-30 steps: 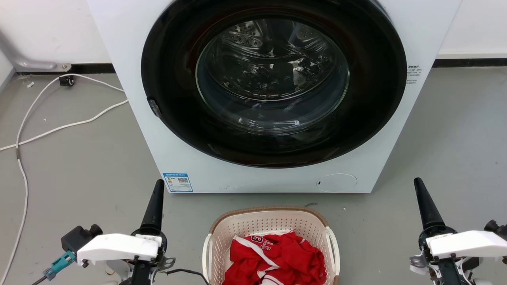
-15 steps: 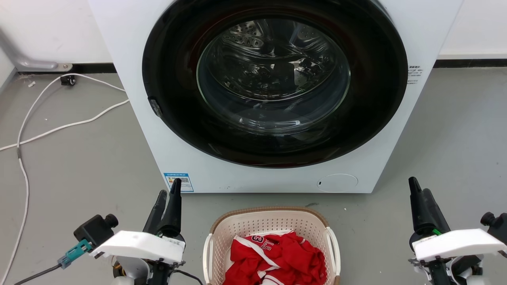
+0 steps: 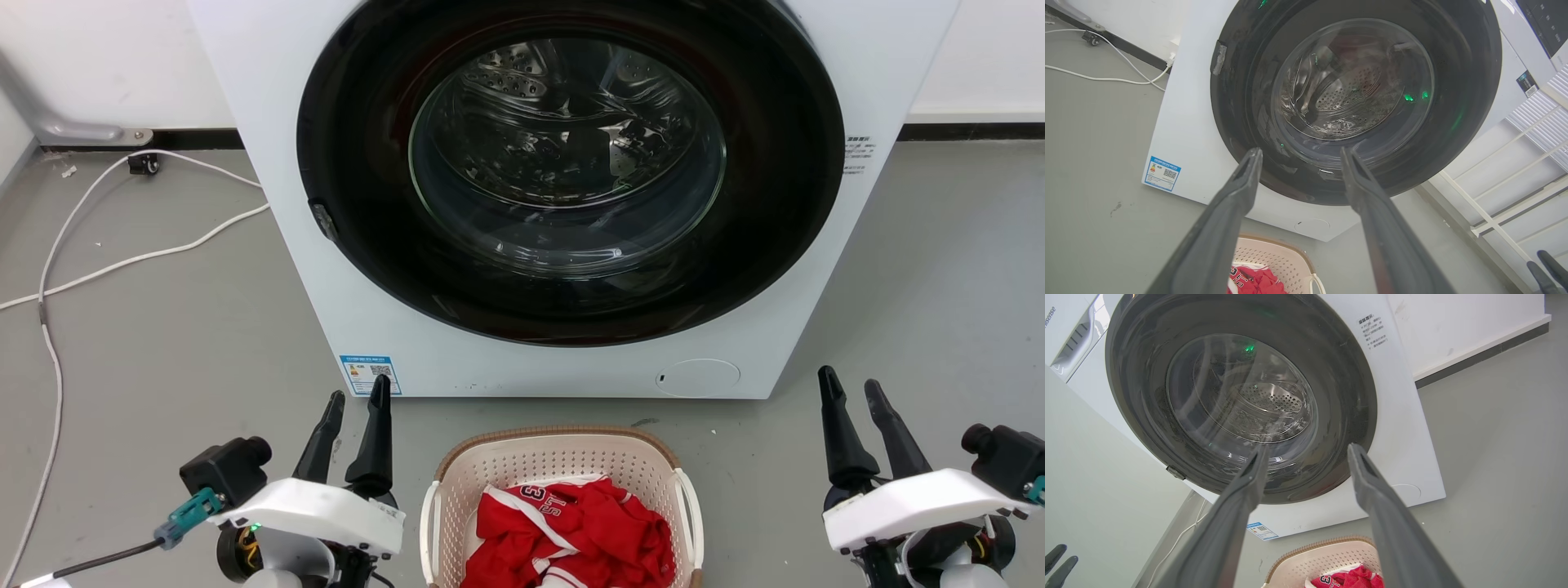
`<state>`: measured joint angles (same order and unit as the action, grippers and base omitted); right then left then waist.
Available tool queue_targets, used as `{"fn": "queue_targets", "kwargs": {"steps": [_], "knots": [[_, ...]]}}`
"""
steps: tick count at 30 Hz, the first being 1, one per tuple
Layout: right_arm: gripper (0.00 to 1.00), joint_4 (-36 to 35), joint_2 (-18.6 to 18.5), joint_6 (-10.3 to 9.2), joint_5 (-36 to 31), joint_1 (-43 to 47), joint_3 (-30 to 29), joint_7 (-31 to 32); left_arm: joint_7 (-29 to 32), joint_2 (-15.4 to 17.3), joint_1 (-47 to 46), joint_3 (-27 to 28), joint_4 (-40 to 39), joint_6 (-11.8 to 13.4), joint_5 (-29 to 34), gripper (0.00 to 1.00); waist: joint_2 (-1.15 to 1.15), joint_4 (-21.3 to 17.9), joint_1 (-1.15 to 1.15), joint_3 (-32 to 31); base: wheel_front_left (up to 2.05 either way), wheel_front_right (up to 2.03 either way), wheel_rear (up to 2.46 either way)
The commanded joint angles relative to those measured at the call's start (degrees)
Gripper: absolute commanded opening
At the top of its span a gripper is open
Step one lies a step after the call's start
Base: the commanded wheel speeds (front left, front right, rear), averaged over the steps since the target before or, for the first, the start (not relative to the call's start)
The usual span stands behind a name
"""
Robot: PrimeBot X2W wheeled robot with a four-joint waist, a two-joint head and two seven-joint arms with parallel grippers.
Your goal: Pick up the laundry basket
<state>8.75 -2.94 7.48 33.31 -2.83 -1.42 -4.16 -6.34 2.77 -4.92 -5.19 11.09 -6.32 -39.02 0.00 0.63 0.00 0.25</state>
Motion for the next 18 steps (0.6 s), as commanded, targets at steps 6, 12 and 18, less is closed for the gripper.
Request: {"fn": "queue_targets", "kwargs": {"steps": [6, 12, 18], "knots": [[1.0, -1.7, 0.0, 0.01, -6.9, 0.5, 0.5, 0.4, -1.6, 0.2, -1.4, -1.4, 0.3, 1.0, 6.4, 1.0, 0.0, 0.0, 0.0, 0.0, 0.0, 0.0, 0.0], [1.0, -2.3, 0.0, 0.01, -11.1, 1.1, 0.8, 0.3, -2.5, 0.2, -1.6, -2.2, 0.9, 2.1, 11.2, 1.0, 0.0, 0.0, 0.0, 0.1, 0.0, 0.0, 0.0], [1.0, -3.0, 0.0, 0.01, -15.1, 1.5, 1.1, 0.0, -3.3, 0.5, -1.7, -2.9, 1.4, 3.2, 15.4, 1.0, 0.0, 0.0, 0.0, 0.2, 0.0, 0.0, 0.0]]}}
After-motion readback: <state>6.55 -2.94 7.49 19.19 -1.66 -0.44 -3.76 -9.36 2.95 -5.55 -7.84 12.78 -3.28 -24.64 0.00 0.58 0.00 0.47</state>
